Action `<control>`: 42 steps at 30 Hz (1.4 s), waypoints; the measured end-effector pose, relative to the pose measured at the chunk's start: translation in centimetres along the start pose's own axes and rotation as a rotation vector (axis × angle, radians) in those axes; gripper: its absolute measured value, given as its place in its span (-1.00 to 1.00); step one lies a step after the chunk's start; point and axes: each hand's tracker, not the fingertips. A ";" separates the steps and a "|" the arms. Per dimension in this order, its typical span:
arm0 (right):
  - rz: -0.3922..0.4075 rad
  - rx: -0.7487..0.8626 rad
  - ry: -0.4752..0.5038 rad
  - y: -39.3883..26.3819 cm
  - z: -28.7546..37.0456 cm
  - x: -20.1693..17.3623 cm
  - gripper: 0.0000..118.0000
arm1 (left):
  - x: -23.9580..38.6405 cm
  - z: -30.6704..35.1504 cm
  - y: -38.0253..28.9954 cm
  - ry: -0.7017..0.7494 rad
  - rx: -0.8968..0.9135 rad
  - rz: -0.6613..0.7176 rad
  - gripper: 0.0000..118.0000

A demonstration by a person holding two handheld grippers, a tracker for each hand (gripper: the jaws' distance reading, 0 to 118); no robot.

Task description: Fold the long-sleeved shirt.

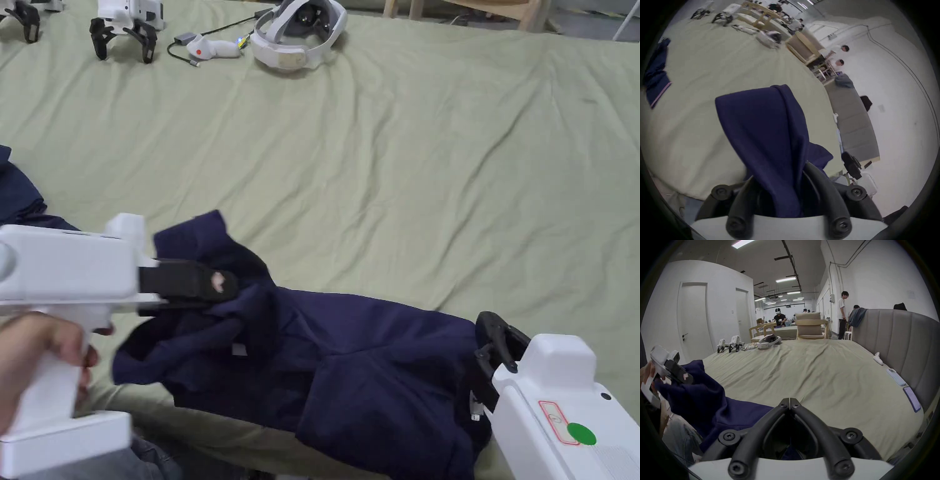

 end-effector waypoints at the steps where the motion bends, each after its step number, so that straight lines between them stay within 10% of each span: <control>1: -0.013 0.004 -0.011 0.0 0.2 0.4 -1.00 | 2.3 -2.1 -0.7 -0.006 -0.004 0.003 -0.68; 15: -0.096 0.038 -0.119 -0.1 2.6 6.1 -1.00 | 13.4 -20.7 -7.4 0.027 -0.167 -0.065 -0.51; 19: -0.127 0.048 -0.122 0.0 2.9 6.7 -1.00 | 13.0 -13.8 -6.1 -0.143 -0.066 -0.058 0.89; 24: -0.127 0.076 -0.122 0.4 3.3 6.7 -1.00 | 8.8 -7.6 -5.2 -0.160 0.067 0.044 0.88; 27: -0.124 0.078 -0.118 0.5 3.5 6.8 -1.00 | 6.2 -9.2 -5.7 -0.014 0.027 0.141 0.61; 31: -0.131 0.074 -0.132 0.3 3.7 7.0 -1.00 | 6.8 -14.9 -7.8 -0.075 -0.136 0.137 -0.78; 42: -0.119 0.073 -0.167 0.5 5.0 7.6 -1.00 | 15.2 -27.6 -10.6 -0.157 -0.372 -0.056 -0.87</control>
